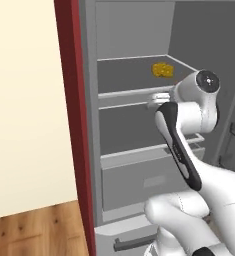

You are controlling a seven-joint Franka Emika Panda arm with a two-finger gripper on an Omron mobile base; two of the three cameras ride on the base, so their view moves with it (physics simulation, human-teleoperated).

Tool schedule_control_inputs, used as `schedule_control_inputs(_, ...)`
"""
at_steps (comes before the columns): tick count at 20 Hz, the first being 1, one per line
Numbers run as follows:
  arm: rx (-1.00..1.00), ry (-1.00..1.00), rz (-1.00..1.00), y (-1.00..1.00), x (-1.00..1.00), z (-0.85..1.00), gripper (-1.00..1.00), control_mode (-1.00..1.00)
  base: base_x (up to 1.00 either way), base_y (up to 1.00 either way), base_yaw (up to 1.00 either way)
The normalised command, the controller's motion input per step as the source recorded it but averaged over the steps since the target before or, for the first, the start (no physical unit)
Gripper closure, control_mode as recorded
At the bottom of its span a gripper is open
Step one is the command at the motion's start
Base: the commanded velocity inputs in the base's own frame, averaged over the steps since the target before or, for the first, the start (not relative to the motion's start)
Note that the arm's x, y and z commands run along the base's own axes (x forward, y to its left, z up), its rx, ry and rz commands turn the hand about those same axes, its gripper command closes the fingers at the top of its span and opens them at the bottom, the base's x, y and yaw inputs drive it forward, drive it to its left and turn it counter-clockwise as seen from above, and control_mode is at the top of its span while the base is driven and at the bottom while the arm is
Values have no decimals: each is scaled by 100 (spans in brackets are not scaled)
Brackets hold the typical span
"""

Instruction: Take the cheese, shrimp, and mushroom from the fridge and place them on the plate on the dining counter to create an appetizer plate.

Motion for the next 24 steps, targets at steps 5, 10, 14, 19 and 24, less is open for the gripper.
schedule_control_inputs(5,0,0,0,0,0,0,100,100,-100,0,0)
schedule_control_inputs(10,0,0,0,0,0,0,100,100,-100,0,1)
schedule_control_inputs(14,0,0,0,0,0,0,100,100,-100,1,13)
schedule_control_inputs(19,0,0,0,0,0,0,100,100,-100,13,36)
schedule_control_inputs(24,0,0,0,0,0,0,100,100,-100,29,55)
